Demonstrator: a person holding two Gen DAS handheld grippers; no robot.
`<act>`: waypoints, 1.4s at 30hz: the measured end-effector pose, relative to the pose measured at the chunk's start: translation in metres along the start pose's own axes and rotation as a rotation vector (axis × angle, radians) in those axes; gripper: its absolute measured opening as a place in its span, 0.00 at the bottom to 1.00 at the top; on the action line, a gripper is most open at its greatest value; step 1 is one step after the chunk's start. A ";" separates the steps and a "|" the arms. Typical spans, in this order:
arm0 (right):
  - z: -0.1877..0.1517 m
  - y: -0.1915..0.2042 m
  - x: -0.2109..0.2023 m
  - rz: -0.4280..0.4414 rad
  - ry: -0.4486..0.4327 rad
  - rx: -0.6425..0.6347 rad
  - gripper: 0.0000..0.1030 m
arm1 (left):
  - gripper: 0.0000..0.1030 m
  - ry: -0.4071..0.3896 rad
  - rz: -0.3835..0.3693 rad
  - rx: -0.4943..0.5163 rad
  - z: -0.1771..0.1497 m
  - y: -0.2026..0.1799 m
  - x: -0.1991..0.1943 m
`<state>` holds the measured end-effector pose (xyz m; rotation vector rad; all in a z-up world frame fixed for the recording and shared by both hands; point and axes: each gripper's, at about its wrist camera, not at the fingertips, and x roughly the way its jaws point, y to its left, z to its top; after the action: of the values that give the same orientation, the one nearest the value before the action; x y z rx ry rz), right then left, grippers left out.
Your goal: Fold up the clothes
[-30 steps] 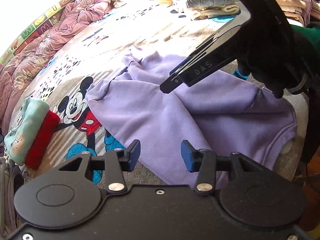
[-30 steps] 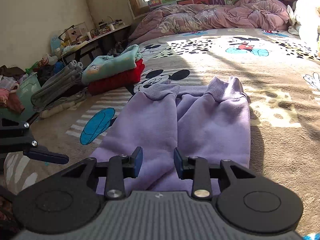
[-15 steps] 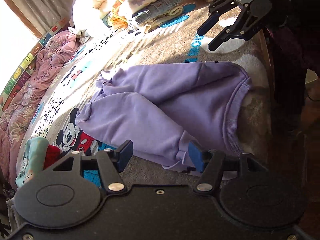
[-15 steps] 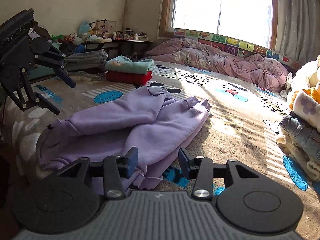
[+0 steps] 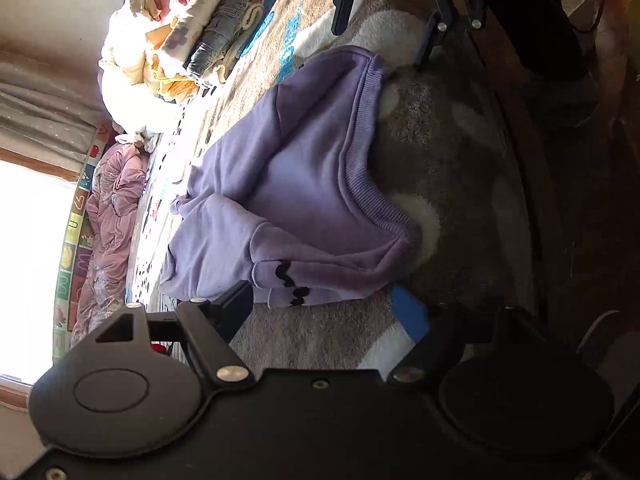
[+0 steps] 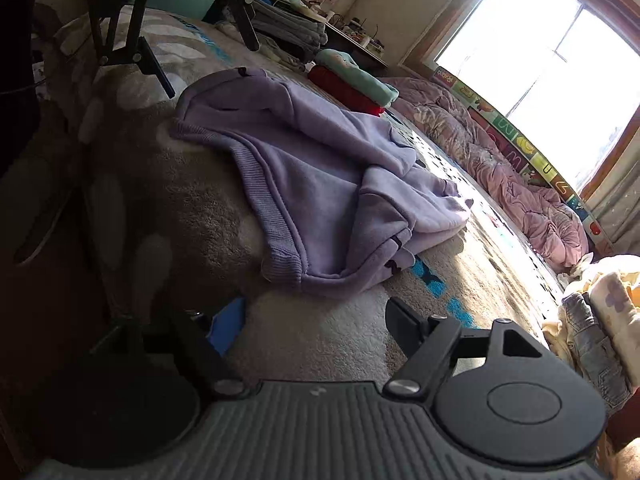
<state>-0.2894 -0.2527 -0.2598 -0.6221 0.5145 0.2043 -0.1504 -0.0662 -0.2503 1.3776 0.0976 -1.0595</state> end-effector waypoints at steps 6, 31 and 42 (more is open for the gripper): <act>-0.001 -0.002 0.000 -0.081 -0.050 -0.011 0.83 | 0.82 -0.038 0.133 -0.093 -0.002 -0.017 0.012; 0.001 0.004 0.027 -0.203 -0.144 -0.141 0.77 | 0.79 -0.069 0.302 -0.033 0.005 -0.029 0.021; 0.003 0.007 0.030 -0.140 -0.118 -0.102 0.54 | 0.64 -0.057 0.245 -0.017 0.010 -0.027 0.025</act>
<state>-0.2647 -0.2441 -0.2769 -0.7381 0.3468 0.1340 -0.1588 -0.0835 -0.2826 1.3056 -0.1021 -0.8901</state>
